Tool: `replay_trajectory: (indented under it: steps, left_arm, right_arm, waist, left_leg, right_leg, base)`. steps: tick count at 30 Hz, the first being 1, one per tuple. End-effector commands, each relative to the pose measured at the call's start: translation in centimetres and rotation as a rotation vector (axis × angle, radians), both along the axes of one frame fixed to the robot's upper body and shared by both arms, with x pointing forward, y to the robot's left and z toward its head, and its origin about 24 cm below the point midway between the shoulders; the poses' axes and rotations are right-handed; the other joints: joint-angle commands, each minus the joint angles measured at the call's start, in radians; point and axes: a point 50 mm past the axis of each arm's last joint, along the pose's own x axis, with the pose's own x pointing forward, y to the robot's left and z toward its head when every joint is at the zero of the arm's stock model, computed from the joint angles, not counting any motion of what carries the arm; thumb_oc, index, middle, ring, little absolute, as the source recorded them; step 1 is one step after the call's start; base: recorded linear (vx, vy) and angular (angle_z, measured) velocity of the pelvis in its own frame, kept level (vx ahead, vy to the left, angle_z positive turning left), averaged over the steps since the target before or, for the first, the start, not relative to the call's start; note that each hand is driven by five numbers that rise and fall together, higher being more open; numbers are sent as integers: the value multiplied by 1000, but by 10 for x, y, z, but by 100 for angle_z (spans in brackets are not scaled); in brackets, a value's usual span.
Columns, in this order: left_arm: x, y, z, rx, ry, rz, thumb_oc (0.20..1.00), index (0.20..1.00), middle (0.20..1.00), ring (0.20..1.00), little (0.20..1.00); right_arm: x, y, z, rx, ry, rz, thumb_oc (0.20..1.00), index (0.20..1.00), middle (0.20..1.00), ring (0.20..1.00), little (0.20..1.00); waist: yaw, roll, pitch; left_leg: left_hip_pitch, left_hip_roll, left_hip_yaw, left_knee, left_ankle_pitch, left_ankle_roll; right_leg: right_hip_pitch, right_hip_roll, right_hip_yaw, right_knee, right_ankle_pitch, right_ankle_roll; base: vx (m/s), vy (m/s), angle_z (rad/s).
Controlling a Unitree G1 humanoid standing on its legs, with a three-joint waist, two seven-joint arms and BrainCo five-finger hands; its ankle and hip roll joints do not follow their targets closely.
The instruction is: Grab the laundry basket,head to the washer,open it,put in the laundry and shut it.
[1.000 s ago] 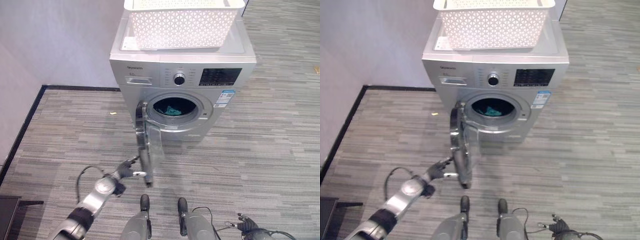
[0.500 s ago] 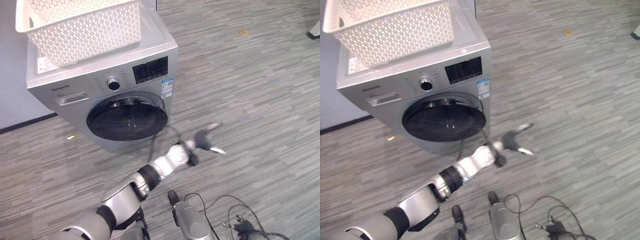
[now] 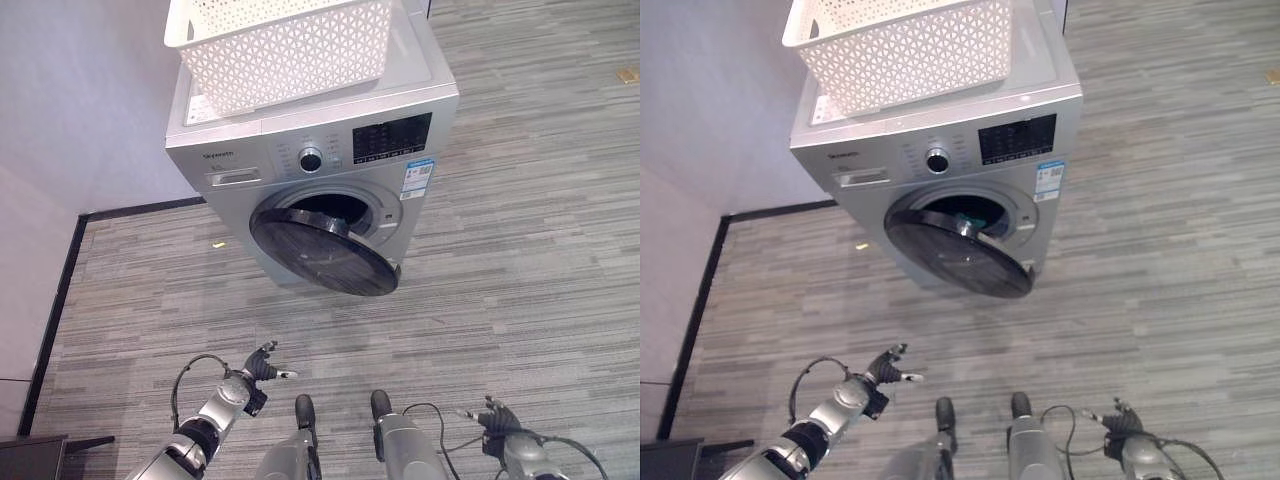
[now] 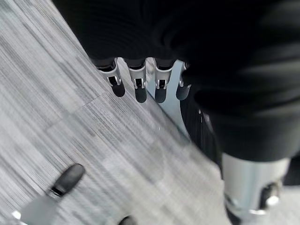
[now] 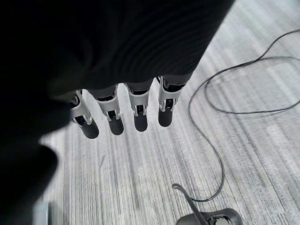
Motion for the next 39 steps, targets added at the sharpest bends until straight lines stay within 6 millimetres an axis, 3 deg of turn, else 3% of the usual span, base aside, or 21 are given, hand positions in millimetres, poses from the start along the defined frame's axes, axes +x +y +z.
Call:
replay_trajectory:
  steps: [1, 6, 12, 13, 14, 15, 16, 17, 21, 28, 32, 36, 37, 39]
  left_arm:
    - [62, -10, 62, 137, -259, -91, 1000, 1000, 1000, 1000, 1000]
    - [92, 1, 101, 332, -379, -151, 1000, 1000, 1000, 1000, 1000]
    - [122, 26, 159, 499, -511, -116, 1000, 1000, 1000, 1000, 1000]
    - [122, 26, 159, 499, -510, -116, 1000, 1000, 1000, 1000, 1000]
    - [130, 38, 183, 525, -557, -72, 1000, 1000, 1000, 1000, 1000]
    - [130, 38, 183, 525, -557, -72, 1000, 1000, 1000, 1000, 1000]
    - [137, 61, 215, 570, -614, 7, 1000, 1000, 1000, 1000, 1000]
    - [138, 69, 224, 584, -623, 37, 1000, 1000, 1000, 1000, 1000]
    - [136, 118, 292, 634, -762, 257, 1000, 1000, 1000, 1000, 1000]
    - [126, 137, 378, 678, -989, 417, 1000, 1000, 1000, 1000, 1000]
    - [121, 143, 387, 693, -1015, 442, 1000, 1000, 1000, 1000, 1000]
    - [126, 142, 354, 637, -954, 422, 1000, 1000, 1000, 1000, 1000]
    - [126, 142, 354, 637, -954, 422, 1000, 1000, 1000, 1000, 1000]
    - [129, 137, 323, 587, -902, 393, 1000, 1000, 1000, 1000, 1000]
  right_arm:
    - [7, 1, 6, -14, -41, 50, 1000, 1000, 1000, 1000, 1000]
    - [8, 0, 11, -33, -80, 105, 1000, 1000, 1000, 1000, 1000]
    - [-20, -8, 3, -23, -39, 62, 1000, 1000, 1000, 1000, 1000]
    - [-21, -8, 3, -23, -39, 62, 1000, 1000, 1000, 1000, 1000]
    - [-31, -12, -1, -18, -15, 38, 1000, 1000, 1000, 1000, 1000]
    - [-31, -11, -1, -18, -15, 38, 1000, 1000, 1000, 1000, 1000]
    - [-42, -17, -4, -11, 11, 2, 1000, 1000, 1000, 1000, 1000]
    - [-41, -17, -3, -6, 8, -4, 1000, 1000, 1000, 1000, 1000]
    - [-37, -9, -4, 36, -31, -27, 1000, 1000, 1000, 1000, 1000]
    - [-33, 4, -7, 97, -72, -31, 1000, 1000, 1000, 1000, 1000]
    - [-24, 11, -2, 113, -120, -2, 1000, 1000, 1000, 1000, 1000]
    - [-27, 16, -5, 117, -103, 23, 1000, 1000, 1000, 1000, 1000]
    - [-28, 16, -5, 117, -102, 23, 1000, 1000, 1000, 1000, 1000]
    - [-28, 19, -7, 112, -93, 33, 1000, 1000, 1000, 1000, 1000]
  waist:
    - [-68, -55, 54]
    - [-124, -60, 86]
    - [-197, -76, 133]
    - [-198, -76, 134]
    - [-214, -81, 145]
    - [-214, -81, 145]
    - [-232, -88, 159]
    - [-237, -93, 164]
    - [-252, -111, 180]
    - [-247, -111, 170]
    - [-243, -114, 160]
    - [-231, -123, 151]
    - [-231, -122, 151]
    - [-221, -124, 145]
  left_leg:
    - [8, -19, 8, -45, -5, -30]
    - [-34, -9, 58, -47, -2, -35]
    - [-78, -2, 124, -47, -1, -40]
    - [-75, -3, 123, -47, -4, -39]
    - [-90, 1, 137, -47, -5, -41]
    - [-90, 1, 137, -47, -5, -41]
    - [-111, 3, 155, -47, -3, -43]
    - [-120, 5, 161, -47, -2, -45]
    - [-166, 14, 176, -47, 5, -50]
    - [-201, 25, 152, -47, 11, -55]
    - [-214, 27, 127, -47, 12, -58]
    - [-202, 25, 106, -47, 14, -58]
    - [-202, 25, 106, -47, 14, -58]
    - [-184, 25, 100, -47, 13, -59]
  right_leg:
    - [133, -23, 47, -346, 182, 73]
    - [69, -14, 110, -362, 217, 89]
    - [-16, 7, 192, -360, 250, 104]
    - [-13, 6, 191, -360, 248, 105]
    - [-36, 10, 206, -362, 257, 110]
    - [-36, 10, 207, -362, 257, 110]
    - [-68, 22, 232, -366, 273, 117]
    - [-78, 27, 238, -367, 279, 117]
    - [-130, 43, 258, -376, 298, 123]
    - [-157, 43, 242, -387, 295, 117]
    - [-161, 37, 217, -391, 294, 114]
    - [-140, 31, 196, -390, 286, 113]
    - [-140, 30, 195, -390, 286, 113]
    - [-119, 26, 183, -386, 278, 111]
  base:
    - [-41, 70, -14]
    - [27, 66, -47]
    - [40, 47, -48]
    - [66, -9, -37]
    - [57, -2, -38]
    - [91, 26, -40]
    - [48, 16, -34]
    - [67, 10, -39]
    - [46, -44, -27]
    - [40, -53, -6]
    - [0, -28, 19]
    - [-19, -10, 14]
    - [-17, -7, 7]
    - [-7, -4, 2]
